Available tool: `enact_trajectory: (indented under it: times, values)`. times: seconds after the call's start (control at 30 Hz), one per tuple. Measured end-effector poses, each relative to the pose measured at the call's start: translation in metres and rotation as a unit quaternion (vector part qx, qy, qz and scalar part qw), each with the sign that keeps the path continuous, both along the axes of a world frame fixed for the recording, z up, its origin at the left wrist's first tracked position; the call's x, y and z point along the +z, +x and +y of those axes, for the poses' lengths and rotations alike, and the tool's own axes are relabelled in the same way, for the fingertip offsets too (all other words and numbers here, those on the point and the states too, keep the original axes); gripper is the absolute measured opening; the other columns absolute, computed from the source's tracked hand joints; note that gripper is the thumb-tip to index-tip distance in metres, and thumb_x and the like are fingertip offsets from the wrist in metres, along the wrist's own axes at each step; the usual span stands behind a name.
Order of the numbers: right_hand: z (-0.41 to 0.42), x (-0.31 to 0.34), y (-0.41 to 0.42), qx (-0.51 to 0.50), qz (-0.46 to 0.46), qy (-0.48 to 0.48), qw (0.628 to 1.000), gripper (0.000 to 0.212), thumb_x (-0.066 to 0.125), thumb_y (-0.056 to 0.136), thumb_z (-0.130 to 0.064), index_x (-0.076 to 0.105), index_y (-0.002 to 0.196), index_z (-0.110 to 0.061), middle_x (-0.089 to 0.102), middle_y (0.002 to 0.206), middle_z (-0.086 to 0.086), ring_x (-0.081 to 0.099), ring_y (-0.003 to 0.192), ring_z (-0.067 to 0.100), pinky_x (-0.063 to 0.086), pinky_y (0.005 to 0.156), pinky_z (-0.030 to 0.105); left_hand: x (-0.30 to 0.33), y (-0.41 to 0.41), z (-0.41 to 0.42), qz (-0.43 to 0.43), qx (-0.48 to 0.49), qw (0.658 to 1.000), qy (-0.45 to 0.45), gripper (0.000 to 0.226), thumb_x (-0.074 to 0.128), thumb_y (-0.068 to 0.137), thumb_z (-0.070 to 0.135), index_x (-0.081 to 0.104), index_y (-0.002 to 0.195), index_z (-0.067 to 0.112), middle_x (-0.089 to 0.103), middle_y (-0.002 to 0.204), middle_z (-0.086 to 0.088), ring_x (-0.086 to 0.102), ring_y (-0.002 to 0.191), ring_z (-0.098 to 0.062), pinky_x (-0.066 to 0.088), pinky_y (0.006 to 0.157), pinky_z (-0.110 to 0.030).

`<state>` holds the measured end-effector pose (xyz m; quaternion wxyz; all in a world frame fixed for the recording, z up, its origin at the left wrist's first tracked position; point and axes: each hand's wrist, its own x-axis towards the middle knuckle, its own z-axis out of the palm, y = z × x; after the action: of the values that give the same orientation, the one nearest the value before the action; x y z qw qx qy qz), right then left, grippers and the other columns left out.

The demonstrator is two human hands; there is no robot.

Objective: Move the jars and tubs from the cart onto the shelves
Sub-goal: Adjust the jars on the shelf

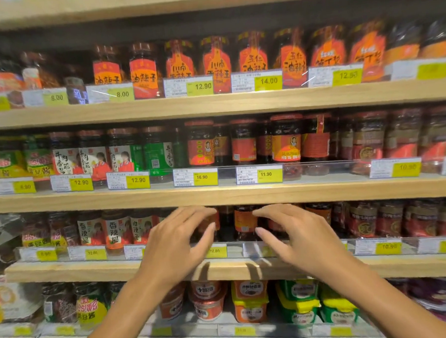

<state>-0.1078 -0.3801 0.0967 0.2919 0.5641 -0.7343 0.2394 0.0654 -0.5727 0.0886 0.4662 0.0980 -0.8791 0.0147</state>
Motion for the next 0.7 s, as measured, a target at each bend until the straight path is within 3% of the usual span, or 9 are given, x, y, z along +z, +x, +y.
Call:
enact_trajectory:
  times: [0.07,0.27,0.43,0.53,0.7]
  values:
    - [0.009,0.017,0.001,0.020,0.010,-0.051,0.998,0.038,0.051,0.095,-0.050,0.067,0.124,-0.032,0.070,0.119,-0.015,0.065,0.111,0.007,0.054,0.088,0.027,0.015,-0.001,0.002,0.031,-0.011,0.999,0.009,0.033,0.051,0.094,0.042,0.067,0.120,0.030,0.068,0.117,0.017,0.062,0.109,-0.003,0.053,0.088,-0.025]
    - [0.024,0.059,-0.013,0.024,-0.007,-0.130,0.991,0.028,0.064,0.095,-0.036,0.068,0.121,-0.027,0.069,0.118,-0.013,0.063,0.112,0.008,0.055,0.091,0.037,0.057,-0.010,0.004,0.077,-0.033,0.996,0.019,0.029,0.056,0.093,0.032,0.068,0.118,0.024,0.066,0.118,0.012,0.059,0.114,-0.008,0.048,0.095,-0.028]
    - [0.038,0.079,-0.047,-0.049,-0.017,-0.118,0.992,0.030,0.059,0.095,-0.042,0.068,0.119,-0.027,0.069,0.117,-0.012,0.063,0.111,0.010,0.053,0.092,0.037,0.079,-0.045,0.032,0.043,-0.086,0.995,0.000,0.030,0.055,0.093,0.033,0.067,0.119,0.024,0.066,0.116,0.013,0.060,0.109,-0.007,0.049,0.095,-0.030]
    - [0.048,0.088,-0.068,-0.099,-0.041,-0.122,0.987,0.031,0.060,0.094,-0.042,0.068,0.119,-0.026,0.068,0.120,-0.009,0.063,0.114,0.014,0.051,0.093,0.035,0.091,-0.076,0.044,0.043,-0.104,0.993,0.034,0.030,0.055,0.092,0.039,0.066,0.118,0.027,0.067,0.109,0.014,0.063,0.101,-0.007,0.054,0.089,-0.036]
    - [0.054,0.102,-0.092,-0.201,-0.079,-0.069,0.974,0.052,0.053,0.092,-0.060,0.059,0.131,-0.027,0.063,0.132,-0.004,0.061,0.118,0.024,0.053,0.092,0.047,0.108,-0.116,0.060,0.048,-0.049,0.996,0.062,0.028,0.061,0.091,0.046,0.060,0.114,0.030,0.067,0.101,0.013,0.065,0.094,-0.013,0.056,0.080,-0.040]
